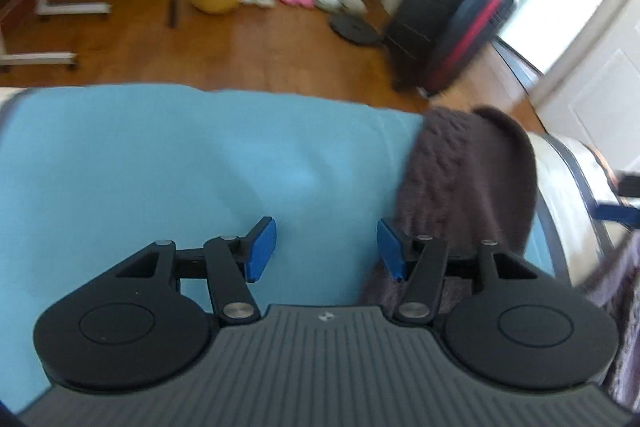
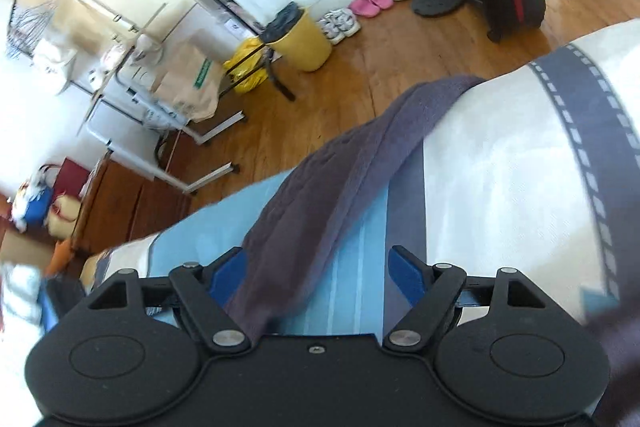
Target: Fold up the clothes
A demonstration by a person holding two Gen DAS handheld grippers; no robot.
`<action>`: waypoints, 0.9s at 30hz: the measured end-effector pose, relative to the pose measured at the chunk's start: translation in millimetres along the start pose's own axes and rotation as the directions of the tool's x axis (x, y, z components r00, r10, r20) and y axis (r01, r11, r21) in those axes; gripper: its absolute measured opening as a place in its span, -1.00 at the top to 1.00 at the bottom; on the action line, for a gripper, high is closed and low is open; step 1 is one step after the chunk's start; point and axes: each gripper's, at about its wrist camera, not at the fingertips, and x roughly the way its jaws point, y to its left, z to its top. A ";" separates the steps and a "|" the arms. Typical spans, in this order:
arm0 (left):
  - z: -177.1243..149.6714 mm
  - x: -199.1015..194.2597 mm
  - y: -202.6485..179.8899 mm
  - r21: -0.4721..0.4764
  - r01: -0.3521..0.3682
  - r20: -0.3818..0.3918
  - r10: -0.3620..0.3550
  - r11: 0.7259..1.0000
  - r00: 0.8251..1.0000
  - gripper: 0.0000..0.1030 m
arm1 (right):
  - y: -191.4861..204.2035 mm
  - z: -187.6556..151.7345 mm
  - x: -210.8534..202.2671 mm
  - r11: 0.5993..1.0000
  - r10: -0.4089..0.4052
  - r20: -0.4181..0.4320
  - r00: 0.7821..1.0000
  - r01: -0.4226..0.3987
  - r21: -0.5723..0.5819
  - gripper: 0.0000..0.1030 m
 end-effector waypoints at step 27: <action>-194.2 -117.6 -98.6 0.087 0.341 -0.235 -0.314 0.936 0.920 0.86 | -1.3 -168.4 -135.3 0.960 0.200 0.008 0.980 -0.195 -0.201 0.70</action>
